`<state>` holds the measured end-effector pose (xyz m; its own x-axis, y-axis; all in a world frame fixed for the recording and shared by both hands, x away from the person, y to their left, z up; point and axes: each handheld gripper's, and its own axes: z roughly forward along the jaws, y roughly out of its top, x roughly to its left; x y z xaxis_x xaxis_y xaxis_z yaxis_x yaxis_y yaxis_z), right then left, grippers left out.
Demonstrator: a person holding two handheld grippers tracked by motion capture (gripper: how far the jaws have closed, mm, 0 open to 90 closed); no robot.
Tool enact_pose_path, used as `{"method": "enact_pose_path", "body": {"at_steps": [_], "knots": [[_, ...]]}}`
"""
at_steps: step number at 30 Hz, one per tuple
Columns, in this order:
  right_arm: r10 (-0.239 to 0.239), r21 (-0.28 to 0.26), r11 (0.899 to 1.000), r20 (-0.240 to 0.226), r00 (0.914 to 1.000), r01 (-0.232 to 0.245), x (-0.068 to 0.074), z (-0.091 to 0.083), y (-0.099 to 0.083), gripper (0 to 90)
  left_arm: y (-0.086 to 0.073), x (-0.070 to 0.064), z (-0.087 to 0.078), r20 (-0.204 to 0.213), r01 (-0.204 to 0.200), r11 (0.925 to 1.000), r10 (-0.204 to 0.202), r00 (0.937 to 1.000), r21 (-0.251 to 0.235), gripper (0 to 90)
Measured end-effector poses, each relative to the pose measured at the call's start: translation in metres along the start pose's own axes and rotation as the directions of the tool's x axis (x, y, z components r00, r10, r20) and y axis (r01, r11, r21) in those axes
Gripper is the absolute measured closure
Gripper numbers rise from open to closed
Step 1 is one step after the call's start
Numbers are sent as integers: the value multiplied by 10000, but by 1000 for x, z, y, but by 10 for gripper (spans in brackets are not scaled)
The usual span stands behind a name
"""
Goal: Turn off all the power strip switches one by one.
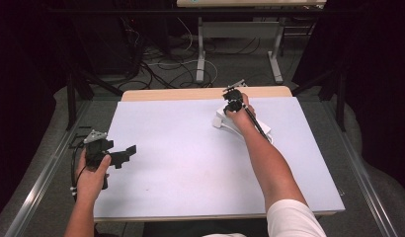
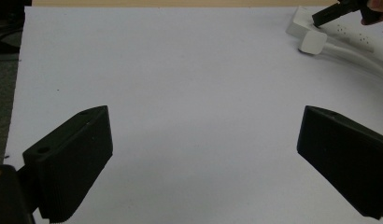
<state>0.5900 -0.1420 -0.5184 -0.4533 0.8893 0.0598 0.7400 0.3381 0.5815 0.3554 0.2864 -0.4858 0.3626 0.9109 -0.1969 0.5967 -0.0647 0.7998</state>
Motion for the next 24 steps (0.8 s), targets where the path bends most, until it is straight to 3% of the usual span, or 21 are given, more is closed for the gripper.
{"method": "enact_pose_path", "body": {"at_steps": [1, 6, 11, 14, 17, 18, 24], "knots": [[6, -231, 9997, -79, 10000, -8, 0, 1, -1, 900, 0, 0, 0, -4, 0, 10000, 0, 10000, 6, 35], [31, -401, 9992, -74, 10000, -34, 1, 4, -1, 900, -1, 0, 1, -13, 119, 9999, -119, 9999, -58, 35], [-88, -304, 9995, -30, 10000, 87, 1, 3, -1, 900, -1, 1, 1, -20, 49, 10000, -49, 10000, -57, 35], [75, -373, 9993, -20, 10000, -75, 2, 4, -1, 900, -1, 0, 0, 2, 100, 9999, -100, 9999, -4, 35], [-212, -254, 9994, 116, 9997, 215, 1, 1, -2, 900, -1, 0, 0, -23, 33, 10000, -33, 10000, -44, 35], [-31, -391, 9992, 91, 10000, 34, 1, 1, -2, 900, 0, 0, 0, 9, 23, 10000, -23, 10000, 29, 35], [-89, -487, 9988, 58, 9999, 92, 2, -11, 0, 900, 1, -2, 1, -5, 94, 9999, -94, 10000, -88, 37]]}}
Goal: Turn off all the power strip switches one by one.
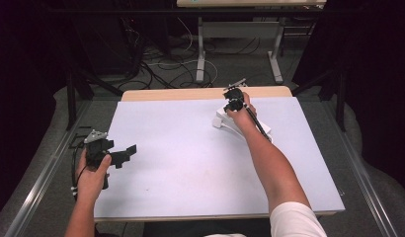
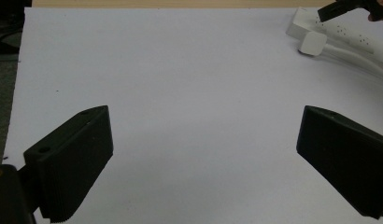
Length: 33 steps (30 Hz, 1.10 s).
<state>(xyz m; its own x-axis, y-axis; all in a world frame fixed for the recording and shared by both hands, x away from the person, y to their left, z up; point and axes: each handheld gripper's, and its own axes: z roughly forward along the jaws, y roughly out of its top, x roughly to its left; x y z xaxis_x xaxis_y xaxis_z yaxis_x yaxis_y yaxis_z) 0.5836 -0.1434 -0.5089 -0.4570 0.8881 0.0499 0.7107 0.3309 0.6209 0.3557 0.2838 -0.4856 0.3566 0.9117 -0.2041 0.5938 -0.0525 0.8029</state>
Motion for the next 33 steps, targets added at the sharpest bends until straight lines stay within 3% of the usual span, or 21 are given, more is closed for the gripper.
{"method": "enact_pose_path", "body": {"at_steps": [1, 6, 10, 15, 23, 26, 33], "knots": [[-163, -35, 9999, -91, 9998, 163, 0, -2, 1, 900, 1, 1, -1, 57, -152, 9997, 151, 9999, 170, 38], [-129, -250, 9996, -168, 9998, 125, 2, -13, 1, 900, 1, -2, 3, 10, -161, 9999, 161, 9999, 17, 38], [-394, -335, 9987, -179, 9991, 388, 1, -23, -3, 900, 1, -3, 4, 10, -232, 9997, 232, 9997, 79, 38], [-274, -493, 9985, -323, 9991, 258, 0, -37, -7, 849, 2, -3, 4, 3, -243, 9996, 243, 9997, 135, 38], [-695, -922, 9935, -338, 9970, 662, 2, -61, -23, 638, 3, -4, 3, -69, -184, 9998, 184, 9998, 25, 38], [-930, -977, 9911, -286, 9953, 899, 2, -72, -31, 606, 3, -3, 4, -55, -178, 9998, 178, 9998, 4, 38], [-841, -1364, 9878, -593, 9947, 754, -2, -93, -52, 549, 4, -4, 4, -55, -145, 9999, 145, 9999, -2, 38]]}}
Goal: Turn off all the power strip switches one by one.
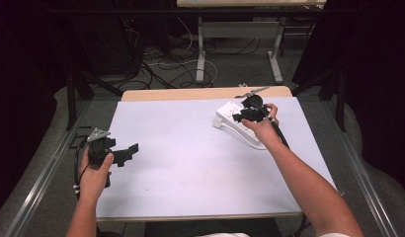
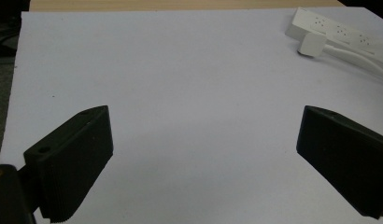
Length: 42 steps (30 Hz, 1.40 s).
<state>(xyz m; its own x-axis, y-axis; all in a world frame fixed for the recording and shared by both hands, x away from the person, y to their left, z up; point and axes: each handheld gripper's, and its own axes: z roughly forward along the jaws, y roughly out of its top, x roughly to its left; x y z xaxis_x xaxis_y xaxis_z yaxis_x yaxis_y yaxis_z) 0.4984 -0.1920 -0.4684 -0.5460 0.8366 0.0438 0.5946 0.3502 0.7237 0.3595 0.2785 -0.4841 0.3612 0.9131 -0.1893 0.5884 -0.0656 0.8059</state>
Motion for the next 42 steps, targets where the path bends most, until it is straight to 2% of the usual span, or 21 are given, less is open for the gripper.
{"method": "enact_pose_path", "body": {"at_steps": [3, 4, 6, 10, 12, 16, 22, 23, 25, 27, 30, 33, 42], "knots": [[31, -111, 9999, -46, 10000, -31, 1, -9, -10, 516, 1, 0, 0, 37, -70, 9998, 70, 10000, 169, 37], [-54, -141, 9999, -42, 10000, 54, 1, -11, -13, 489, 1, 0, 0, 25, -60, 9999, 59, 10000, 155, 37], [85, -281, 9996, -6, 10000, -86, 2, -17, -20, 439, 0, -1, 1, -17, -62, 10000, 62, 10000, 34, 38], [37, -396, 9992, 340, 9994, -23, 5, -30, -35, 389, 1, -1, 0, 12, -140, 9997, 140, 9999, 221, 38], [24, -508, 9987, 629, 9980, 8, 7, -39, -42, 348, 0, -2, 2, -26, -98, 9999, 99, 9999, 123, 38], [174, -702, 9975, 928, 9955, -109, 8, -56, -56, 310, 0, -2, 2, -65, -101, 9999, 101, 9999, 97, 38], [828, -939, 9928, 953, 9920, -739, 6, -76, -82, 270, -1, -2, 2, -87, -98, 9999, 98, 9999, 76, 38], [756, -925, 9935, 1029, 9918, -661, 6, -79, -87, 254, 0, -2, 1, -33, -129, 9996, 130, 9999, 260, 38], [632, -943, 9942, 1235, 9903, -517, 3, -83, -95, 221, -1, -2, 3, -116, -96, 9999, 97, 9999, 90, 38], [746, -920, 9938, 1359, 9879, -623, 0, -88, -103, 174, -1, -2, 3, -124, -99, 9999, 100, 9999, 101, 37], [1036, -1035, 9906, 1411, 9846, -894, -6, -95, -114, 158, -1, -2, 3, -81, -125, 9995, 127, 9999, 307, 38], [1386, -1257, 9848, 1517, 9787, -1200, -13, -100, -122, 156, -2, -2, 5, -103, -111, 9997, 113, 9999, 194, 38], [1931, -1406, 9756, 1854, 9635, -1685, -36, -109, -141, 144, -3, -2, 6, -173, -101, 9996, 105, 9998, 257, 37]]}}
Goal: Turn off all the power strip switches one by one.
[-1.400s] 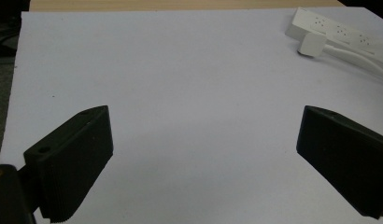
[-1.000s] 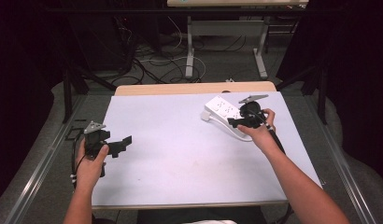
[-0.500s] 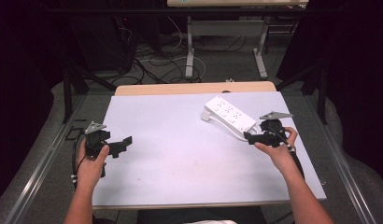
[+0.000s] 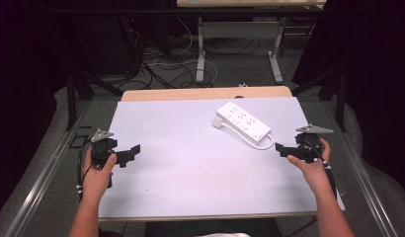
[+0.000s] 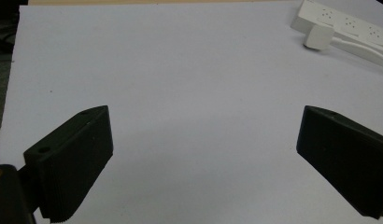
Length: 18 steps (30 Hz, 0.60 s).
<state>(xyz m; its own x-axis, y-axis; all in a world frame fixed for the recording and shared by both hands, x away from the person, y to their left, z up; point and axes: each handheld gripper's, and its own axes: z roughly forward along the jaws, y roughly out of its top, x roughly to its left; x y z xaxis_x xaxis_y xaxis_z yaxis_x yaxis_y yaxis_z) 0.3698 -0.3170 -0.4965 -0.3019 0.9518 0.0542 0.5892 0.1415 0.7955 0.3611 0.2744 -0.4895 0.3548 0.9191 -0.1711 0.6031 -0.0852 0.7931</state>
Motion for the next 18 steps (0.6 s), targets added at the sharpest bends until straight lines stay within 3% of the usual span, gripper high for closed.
{"method": "enact_pose_path", "body": {"at_steps": [7, 8, 18], "knots": [[271, -22, 9996, 277, 9992, -271, -13, 4, -11, 93, -1, 3, 1, -45, 13, 9999, -12, 10000, 143, 37], [304, -86, 9995, 286, 9991, -302, -14, 5, -12, 83, -2, 3, 2, -74, 33, 10000, -33, 10000, -24, 37], [499, -7, 9988, 225, 9985, -499, -18, 9, -16, 3, -3, 5, 2, -131, 78, 10000, -78, 9999, 42, 37]]}}
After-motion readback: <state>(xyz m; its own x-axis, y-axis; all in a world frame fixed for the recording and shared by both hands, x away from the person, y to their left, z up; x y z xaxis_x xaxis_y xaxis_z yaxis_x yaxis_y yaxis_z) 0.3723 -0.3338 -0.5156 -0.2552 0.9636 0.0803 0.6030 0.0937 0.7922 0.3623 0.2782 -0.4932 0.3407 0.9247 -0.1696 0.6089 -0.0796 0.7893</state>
